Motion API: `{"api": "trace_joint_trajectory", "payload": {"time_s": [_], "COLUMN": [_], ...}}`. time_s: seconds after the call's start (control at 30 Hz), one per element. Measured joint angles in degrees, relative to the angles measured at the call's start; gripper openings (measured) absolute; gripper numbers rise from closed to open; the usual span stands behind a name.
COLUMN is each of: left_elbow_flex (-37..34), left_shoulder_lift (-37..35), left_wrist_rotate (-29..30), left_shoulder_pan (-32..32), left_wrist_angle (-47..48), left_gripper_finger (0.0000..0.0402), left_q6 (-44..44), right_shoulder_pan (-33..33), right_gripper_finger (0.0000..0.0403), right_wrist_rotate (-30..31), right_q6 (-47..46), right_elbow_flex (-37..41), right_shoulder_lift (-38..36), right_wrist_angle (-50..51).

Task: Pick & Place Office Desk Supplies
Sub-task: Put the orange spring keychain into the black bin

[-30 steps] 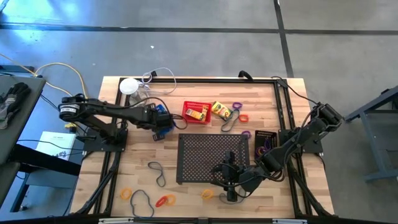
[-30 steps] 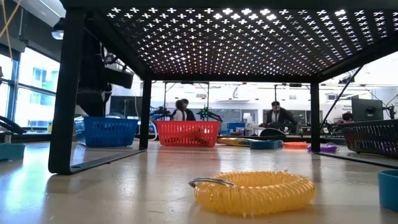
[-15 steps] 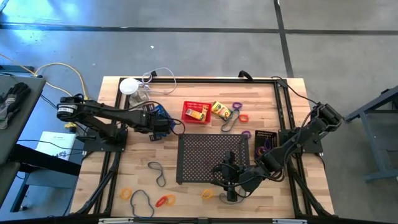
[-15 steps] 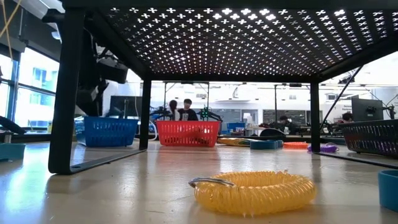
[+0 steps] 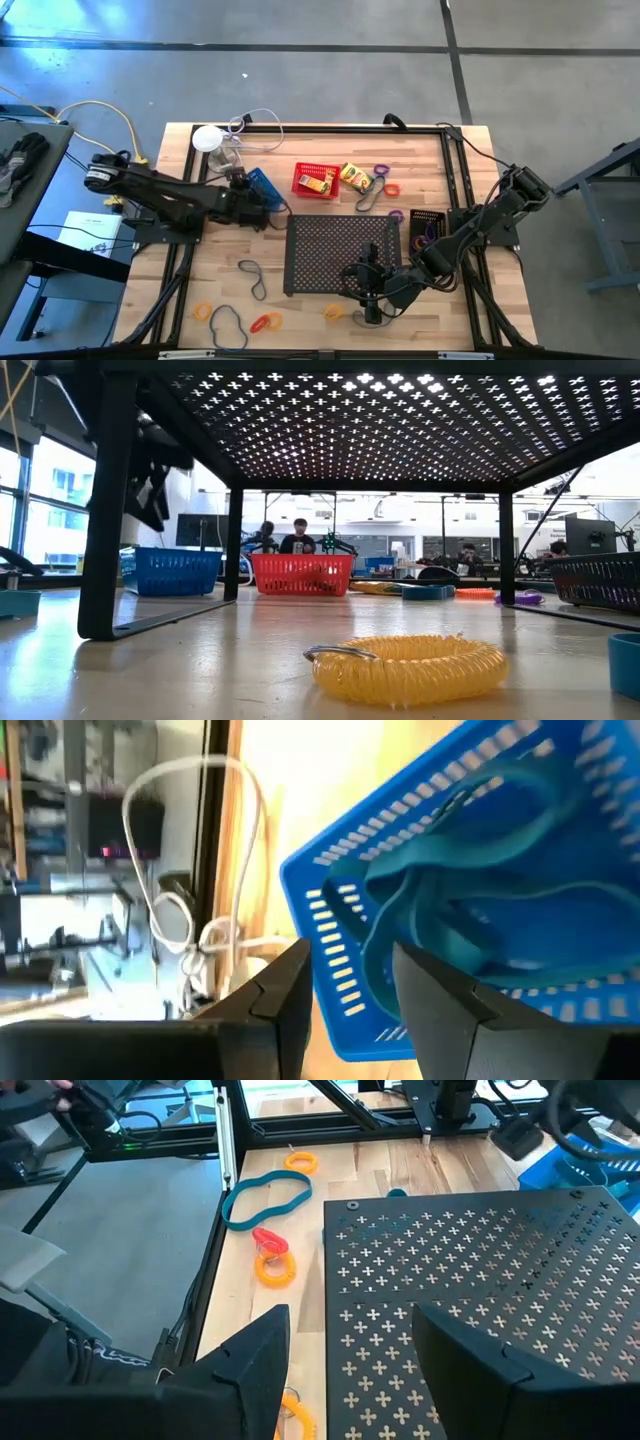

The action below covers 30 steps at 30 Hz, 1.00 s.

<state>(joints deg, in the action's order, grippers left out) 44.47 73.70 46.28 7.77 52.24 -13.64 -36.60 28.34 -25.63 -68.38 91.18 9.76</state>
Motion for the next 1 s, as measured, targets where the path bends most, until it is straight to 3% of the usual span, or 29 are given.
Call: {"api": "trace_joint_trajectory", "payload": {"time_s": [0.17,0.33,0.53,0.77,1.0], "left_elbow_flex": [0.02,0.04,0.04,0.04,0.07], "left_shoulder_lift": [-3.56,-7.18,-8.90,-8.17,0.20], "left_wrist_rotate": [-2.10,-7.96,-10.84,-12.05,-12.05], "left_shoulder_pan": [9.00,21.37,36.31,46.35,51.92], "left_wrist_angle": [0.05,0.02,-1.10,-15.39,-28.98], "left_gripper_finger": [0.0132,0.0132,0.0132,0.0132,0.0132], "left_q6": [-0.12,0.07,-0.16,-17.32,-17.27], "right_shoulder_pan": [0.00,0.00,0.00,0.00,0.00], "right_gripper_finger": [0.0200,0.0200,0.0200,0.0200,0.0200], "right_wrist_rotate": [0.00,-0.02,-0.24,-0.42,-0.42], "right_q6": [-0.02,-0.02,-0.02,1.17,5.21], "right_elbow_flex": [0.00,0.00,0.00,0.00,0.00], "right_shoulder_lift": [0.00,0.00,0.00,0.00,0.00], "right_wrist_angle": [0.02,0.02,0.21,0.26,0.30]}}
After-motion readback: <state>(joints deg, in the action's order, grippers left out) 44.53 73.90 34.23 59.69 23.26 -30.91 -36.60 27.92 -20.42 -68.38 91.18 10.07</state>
